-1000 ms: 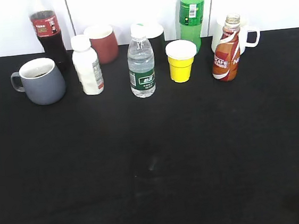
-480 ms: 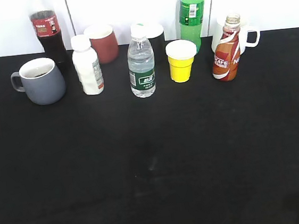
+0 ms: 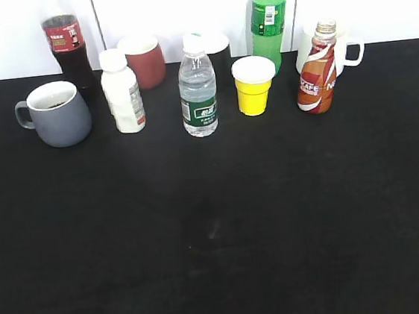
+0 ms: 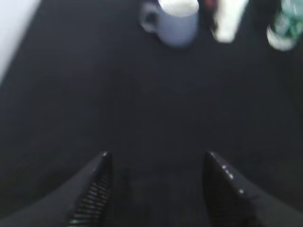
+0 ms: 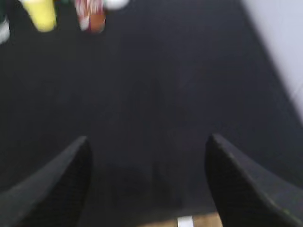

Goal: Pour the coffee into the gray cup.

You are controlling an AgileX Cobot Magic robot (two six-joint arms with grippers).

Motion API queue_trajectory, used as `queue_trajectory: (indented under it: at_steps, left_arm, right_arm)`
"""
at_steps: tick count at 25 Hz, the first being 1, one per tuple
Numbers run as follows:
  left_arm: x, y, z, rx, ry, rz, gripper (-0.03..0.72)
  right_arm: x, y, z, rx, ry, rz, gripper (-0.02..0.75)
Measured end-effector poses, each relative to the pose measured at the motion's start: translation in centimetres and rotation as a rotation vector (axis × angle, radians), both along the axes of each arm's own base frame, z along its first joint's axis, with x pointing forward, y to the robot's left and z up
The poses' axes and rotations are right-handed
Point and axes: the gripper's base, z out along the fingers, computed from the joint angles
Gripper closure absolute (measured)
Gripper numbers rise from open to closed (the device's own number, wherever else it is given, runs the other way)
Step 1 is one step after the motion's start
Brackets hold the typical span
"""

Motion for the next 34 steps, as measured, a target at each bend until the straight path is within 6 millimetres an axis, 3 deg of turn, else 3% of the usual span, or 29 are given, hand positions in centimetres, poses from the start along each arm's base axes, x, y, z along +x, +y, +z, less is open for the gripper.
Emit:
queue_trajectory:
  at_steps: [3,9,34]
  left_arm:
    - [-1.08,0.02,-0.08,0.000,-0.067,0.012,0.236]
    - [-1.08,0.02,-0.10,0.000,-0.067,0.013,0.285]
    - [-1.08,0.02,-0.10,0.000,-0.067,0.013,0.286]
  right_arm:
    - [-0.16,0.02,0.01,0.001,-0.013,-0.002,0.182]
    - [-0.18,0.04,0.01,0.003,-0.014,-0.001,0.182]
    - [-0.18,0.04,0.01,0.003,-0.013,-0.001,0.182]
